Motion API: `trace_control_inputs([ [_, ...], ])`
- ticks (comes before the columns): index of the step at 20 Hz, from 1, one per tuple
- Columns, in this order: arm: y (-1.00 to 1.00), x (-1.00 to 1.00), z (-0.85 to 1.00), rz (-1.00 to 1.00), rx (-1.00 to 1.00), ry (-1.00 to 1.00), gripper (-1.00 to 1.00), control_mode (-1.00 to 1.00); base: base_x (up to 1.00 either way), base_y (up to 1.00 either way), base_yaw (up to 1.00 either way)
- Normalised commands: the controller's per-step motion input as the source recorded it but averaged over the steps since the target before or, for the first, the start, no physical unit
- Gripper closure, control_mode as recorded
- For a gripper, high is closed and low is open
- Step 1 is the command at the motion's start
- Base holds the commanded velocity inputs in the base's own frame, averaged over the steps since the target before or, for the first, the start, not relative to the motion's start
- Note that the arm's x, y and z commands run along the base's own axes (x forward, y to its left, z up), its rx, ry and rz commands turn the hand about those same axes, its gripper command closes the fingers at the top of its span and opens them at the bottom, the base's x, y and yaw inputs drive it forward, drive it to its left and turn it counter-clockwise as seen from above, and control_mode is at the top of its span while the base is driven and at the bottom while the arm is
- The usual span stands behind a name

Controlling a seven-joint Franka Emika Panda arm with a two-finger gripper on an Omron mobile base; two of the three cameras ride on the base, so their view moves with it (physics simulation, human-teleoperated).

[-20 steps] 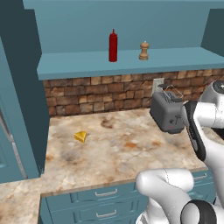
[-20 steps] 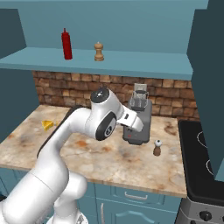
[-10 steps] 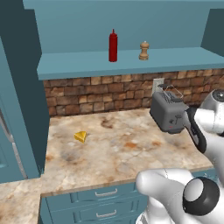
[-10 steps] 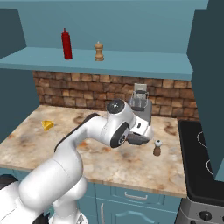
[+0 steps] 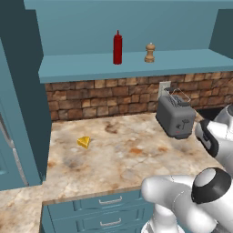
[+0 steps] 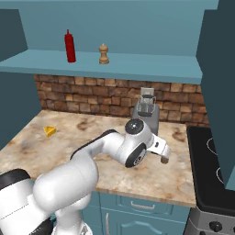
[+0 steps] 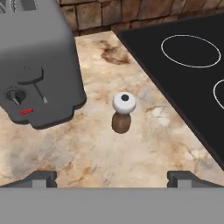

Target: There are various items on the counter. Only move the condiments/shakers into the cabinet.

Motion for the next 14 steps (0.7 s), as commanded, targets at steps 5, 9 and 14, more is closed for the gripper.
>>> trace_control_inputs([
  [5, -0.17, 0.00, -0.26, 0.00, 0.00, -0.04, -1.00, -1.00, 0.00, 0.00, 0.00],
  [9, -0.21, 0.05, -0.04, 0.00, 0.01, -0.08, -1.00, -1.00, 0.00, 0.00, 0.00],
  [14, -0.17, 0.14, -0.02, 0.00, 0.01, -0.05, -1.00, -1.00, 0.00, 0.00, 0.00],
])
